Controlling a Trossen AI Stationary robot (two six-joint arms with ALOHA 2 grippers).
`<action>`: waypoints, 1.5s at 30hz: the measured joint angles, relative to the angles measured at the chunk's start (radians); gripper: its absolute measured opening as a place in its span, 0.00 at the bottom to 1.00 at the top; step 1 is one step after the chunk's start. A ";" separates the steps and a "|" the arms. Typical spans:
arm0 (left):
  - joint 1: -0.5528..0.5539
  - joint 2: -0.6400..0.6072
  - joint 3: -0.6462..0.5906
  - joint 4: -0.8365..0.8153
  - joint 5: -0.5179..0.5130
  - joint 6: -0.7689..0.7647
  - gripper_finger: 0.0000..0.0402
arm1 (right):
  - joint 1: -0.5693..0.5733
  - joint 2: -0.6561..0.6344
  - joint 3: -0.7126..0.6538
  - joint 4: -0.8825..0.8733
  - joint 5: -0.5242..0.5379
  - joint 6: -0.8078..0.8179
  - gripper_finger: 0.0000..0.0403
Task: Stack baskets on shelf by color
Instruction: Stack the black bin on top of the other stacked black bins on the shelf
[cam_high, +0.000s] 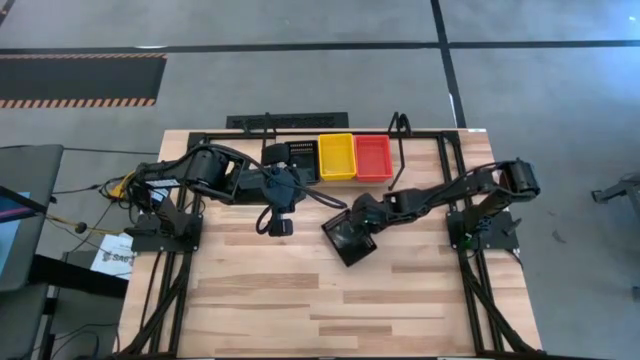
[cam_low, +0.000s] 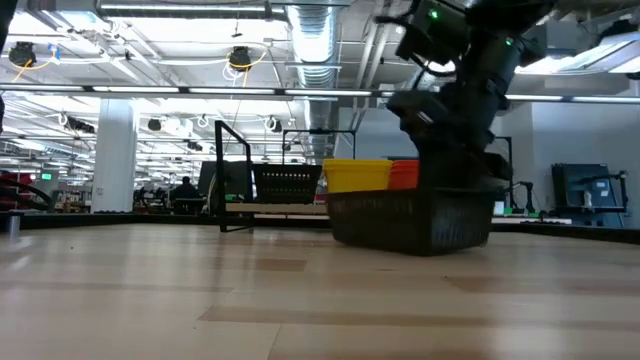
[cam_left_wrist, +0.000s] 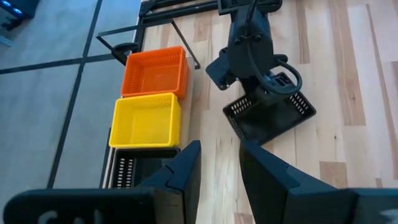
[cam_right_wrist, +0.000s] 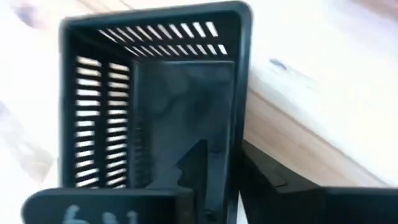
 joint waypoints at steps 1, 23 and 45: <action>0.000 0.000 0.000 0.000 0.000 0.000 0.24 | 0.000 0.000 0.012 0.001 -0.001 -0.019 0.26; -0.014 0.015 -0.019 -0.088 0.027 -0.101 0.24 | -0.116 -0.010 0.554 -0.736 0.005 -0.423 0.37; 0.024 0.013 -0.586 0.528 0.279 0.085 0.24 | -0.005 -0.559 0.679 -1.200 0.219 -0.066 0.33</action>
